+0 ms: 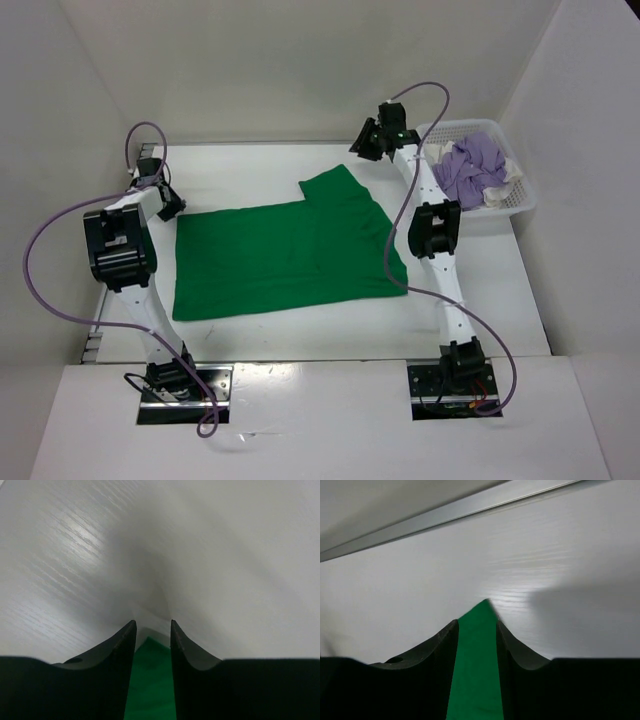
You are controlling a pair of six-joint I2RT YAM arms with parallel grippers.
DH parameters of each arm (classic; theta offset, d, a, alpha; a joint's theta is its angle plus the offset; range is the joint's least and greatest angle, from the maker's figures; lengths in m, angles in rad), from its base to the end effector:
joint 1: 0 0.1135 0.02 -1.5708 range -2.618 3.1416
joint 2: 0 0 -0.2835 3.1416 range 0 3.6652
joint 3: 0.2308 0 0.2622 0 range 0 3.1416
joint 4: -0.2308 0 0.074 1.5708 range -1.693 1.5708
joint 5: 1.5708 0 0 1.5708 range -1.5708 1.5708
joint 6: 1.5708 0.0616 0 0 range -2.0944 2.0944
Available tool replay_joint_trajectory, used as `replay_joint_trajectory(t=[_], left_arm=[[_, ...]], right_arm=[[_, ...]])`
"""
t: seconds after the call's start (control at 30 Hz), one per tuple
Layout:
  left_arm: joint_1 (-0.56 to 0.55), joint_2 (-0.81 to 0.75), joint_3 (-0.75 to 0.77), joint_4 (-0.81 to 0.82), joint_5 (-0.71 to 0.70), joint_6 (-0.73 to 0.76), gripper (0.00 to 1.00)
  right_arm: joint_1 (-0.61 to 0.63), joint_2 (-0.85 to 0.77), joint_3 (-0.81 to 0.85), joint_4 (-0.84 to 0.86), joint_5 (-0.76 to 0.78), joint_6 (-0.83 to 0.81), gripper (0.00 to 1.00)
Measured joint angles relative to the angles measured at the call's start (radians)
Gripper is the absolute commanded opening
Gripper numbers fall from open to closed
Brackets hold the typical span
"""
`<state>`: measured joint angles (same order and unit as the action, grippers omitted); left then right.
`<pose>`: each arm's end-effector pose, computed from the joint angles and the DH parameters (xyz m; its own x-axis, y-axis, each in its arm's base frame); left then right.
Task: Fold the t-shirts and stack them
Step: Grap the side of the flattened tshirt furthest away from the robot with both arms
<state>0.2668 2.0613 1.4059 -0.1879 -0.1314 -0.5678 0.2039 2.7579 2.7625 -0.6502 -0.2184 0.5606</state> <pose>0.4631 0.1349 0.1547 -0.4216 -0.6679 -0.6133 -0.6786 0.6810 -0.2751 0.6289 0.1437 0.2001 -0.6942 0.3865 -0.6072 0.0023 0.8448 0.5351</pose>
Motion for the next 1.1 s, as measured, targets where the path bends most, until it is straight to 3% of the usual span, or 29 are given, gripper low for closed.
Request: replay_joint_trajectory(t=[0.27, 0.37, 0.67, 0.83, 1.1], left_arm=[[-0.006, -0.008, -0.005, -0.008, -0.028, 0.026, 0.47], [-0.006, -0.024, -0.032, 0.002, -0.029, 0.036, 0.40], [-0.005, -0.051, -0.077, 0.021, -0.025, 0.042, 0.36], [-0.002, -0.053, -0.078, 0.014, -0.002, 0.041, 0.18], [-0.001, -0.052, -0.064, -0.023, 0.031, 0.041, 0.00]], right_arm=[[-0.041, 0.097, 0.042, -0.019, -0.009, 0.015, 0.46], [-0.028, 0.122, 0.055, -0.016, -0.021, 0.019, 0.46], [0.035, 0.215, 0.158, 0.041, -0.103, 0.088, 0.46], [0.036, 0.243, 0.184, 0.059, -0.134, 0.122, 0.31], [0.034, 0.272, 0.226, 0.050, -0.135, 0.152, 0.05]])
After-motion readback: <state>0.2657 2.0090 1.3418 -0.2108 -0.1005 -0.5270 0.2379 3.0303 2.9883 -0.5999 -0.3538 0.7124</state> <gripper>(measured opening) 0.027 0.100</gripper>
